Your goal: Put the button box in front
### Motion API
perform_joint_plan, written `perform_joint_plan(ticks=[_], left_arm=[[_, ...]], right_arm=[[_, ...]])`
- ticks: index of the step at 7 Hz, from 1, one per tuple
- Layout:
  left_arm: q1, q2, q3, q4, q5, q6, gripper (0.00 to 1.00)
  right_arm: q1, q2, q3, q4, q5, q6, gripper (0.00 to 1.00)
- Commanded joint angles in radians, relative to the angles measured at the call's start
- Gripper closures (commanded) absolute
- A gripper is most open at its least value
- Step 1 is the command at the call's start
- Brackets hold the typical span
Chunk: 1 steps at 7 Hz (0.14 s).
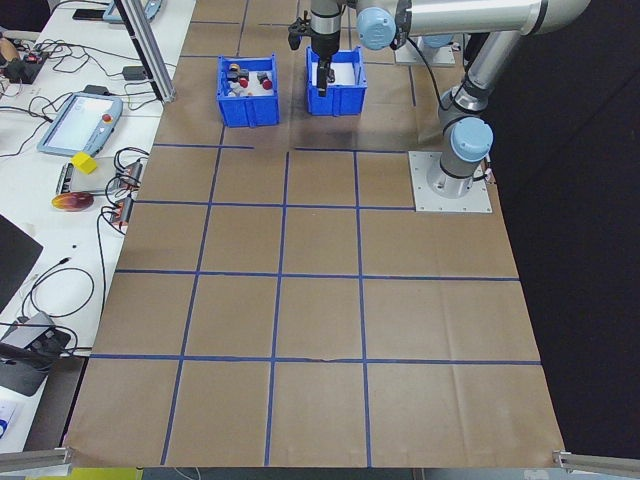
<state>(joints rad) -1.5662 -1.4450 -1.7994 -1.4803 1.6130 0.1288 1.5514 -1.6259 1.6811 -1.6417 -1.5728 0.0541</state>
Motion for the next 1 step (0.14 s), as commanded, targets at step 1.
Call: perform_joint_plan(ticks=[1], left_arm=[[0.0, -0.002, 0.0, 0.0, -0.001, 0.0, 0.01]], right_arm=[[-0.002, 0.001, 0.0, -0.003, -0.004, -0.007, 0.0]])
